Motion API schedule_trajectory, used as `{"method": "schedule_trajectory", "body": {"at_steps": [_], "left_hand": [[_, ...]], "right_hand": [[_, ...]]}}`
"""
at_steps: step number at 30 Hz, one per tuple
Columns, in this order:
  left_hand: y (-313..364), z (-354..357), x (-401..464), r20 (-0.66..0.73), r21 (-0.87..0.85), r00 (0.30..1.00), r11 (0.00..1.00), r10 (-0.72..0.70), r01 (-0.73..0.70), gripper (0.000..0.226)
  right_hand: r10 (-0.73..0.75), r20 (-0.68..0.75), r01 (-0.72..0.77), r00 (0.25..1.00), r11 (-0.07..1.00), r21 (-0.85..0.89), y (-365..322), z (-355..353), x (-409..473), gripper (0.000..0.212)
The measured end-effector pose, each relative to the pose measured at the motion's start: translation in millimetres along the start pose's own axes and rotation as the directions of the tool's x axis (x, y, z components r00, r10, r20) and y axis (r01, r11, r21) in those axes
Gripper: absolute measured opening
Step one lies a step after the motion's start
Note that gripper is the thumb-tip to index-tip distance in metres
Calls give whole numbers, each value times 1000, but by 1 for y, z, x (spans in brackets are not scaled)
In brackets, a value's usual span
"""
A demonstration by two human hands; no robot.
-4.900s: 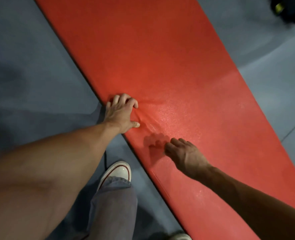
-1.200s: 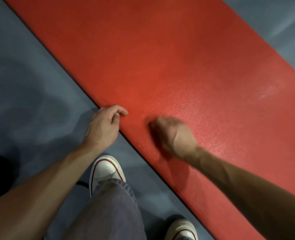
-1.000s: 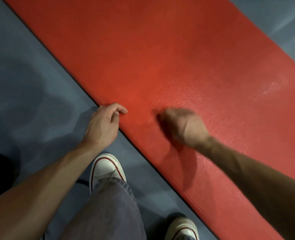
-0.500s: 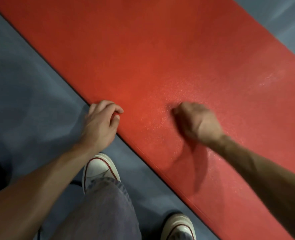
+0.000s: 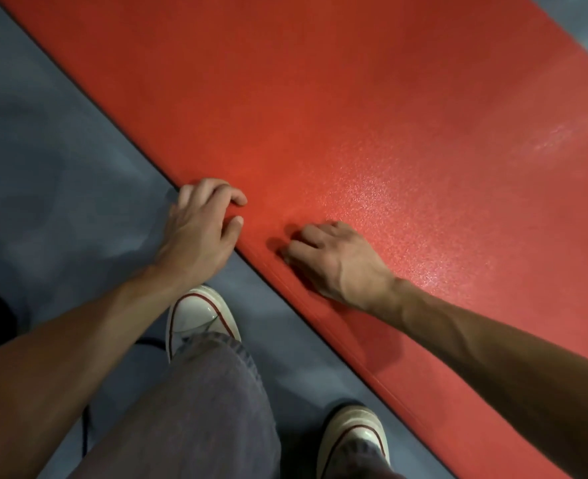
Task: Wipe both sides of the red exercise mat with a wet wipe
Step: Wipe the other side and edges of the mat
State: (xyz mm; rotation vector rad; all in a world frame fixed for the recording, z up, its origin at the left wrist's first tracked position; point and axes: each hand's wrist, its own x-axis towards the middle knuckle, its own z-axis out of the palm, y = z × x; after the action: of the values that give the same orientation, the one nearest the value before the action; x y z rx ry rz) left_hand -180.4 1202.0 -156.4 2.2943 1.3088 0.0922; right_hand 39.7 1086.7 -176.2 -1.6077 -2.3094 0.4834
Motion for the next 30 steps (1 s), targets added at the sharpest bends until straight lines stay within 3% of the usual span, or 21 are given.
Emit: {"method": "schedule_trajectory", "body": {"at_steps": [3,7,12,14,17,18,20,22,23,24,26,27,29,30], "left_hand": [[3,0,0,-8,-6,1000,1000,-12,12,23],[2,2,1,-14,-1,1000,1000,-23,23,23],[3,2,1,-7,6,1000,1000,-23,23,24],[5,2,-1,-14,23,1000,1000,-19,19,24],[5,3,-1,-19,33,1000,999,-18,19,26],[5,4,-2,-23,36,1000,999,-16,17,26],[5,4,-2,-38,39,999,999,-6,7,27],[3,5,-2,-50,43,999,999,13,-11,26],[3,4,-1,-53,50,998,998,26,-23,24],[3,4,0,-51,59,998,998,36,-33,24],[3,2,1,-37,70,998,997,43,-41,27],[3,1,2,-30,69,999,997,38,-36,29],[3,0,3,-20,64,999,998,32,-31,30],[2,1,3,-20,60,999,998,32,-30,30]], "right_hand": [[-64,97,62,993,998,20,-11,5,0,23],[-277,350,269,895,960,74,-29,-8,-82,28],[-264,243,277,933,960,-22,-17,-7,-93,24],[-159,136,171,978,982,-75,0,-11,-70,21],[134,-52,-140,990,981,-135,56,-37,-48,17],[262,-124,-279,957,947,-157,81,-50,-46,17],[524,-238,-565,818,810,-157,122,-74,-47,22],[639,-288,-686,713,721,-98,132,-77,-50,24],[634,-280,-675,721,734,-77,121,-73,-48,21],[579,-244,-606,778,794,-51,102,-62,-46,15],[330,-74,-332,941,943,-15,48,-39,-44,3],[174,31,-173,984,985,-29,23,-29,-45,8],[-33,117,39,993,998,-52,10,-23,-44,22],[-41,62,44,997,998,-50,20,-27,-39,24]]}}
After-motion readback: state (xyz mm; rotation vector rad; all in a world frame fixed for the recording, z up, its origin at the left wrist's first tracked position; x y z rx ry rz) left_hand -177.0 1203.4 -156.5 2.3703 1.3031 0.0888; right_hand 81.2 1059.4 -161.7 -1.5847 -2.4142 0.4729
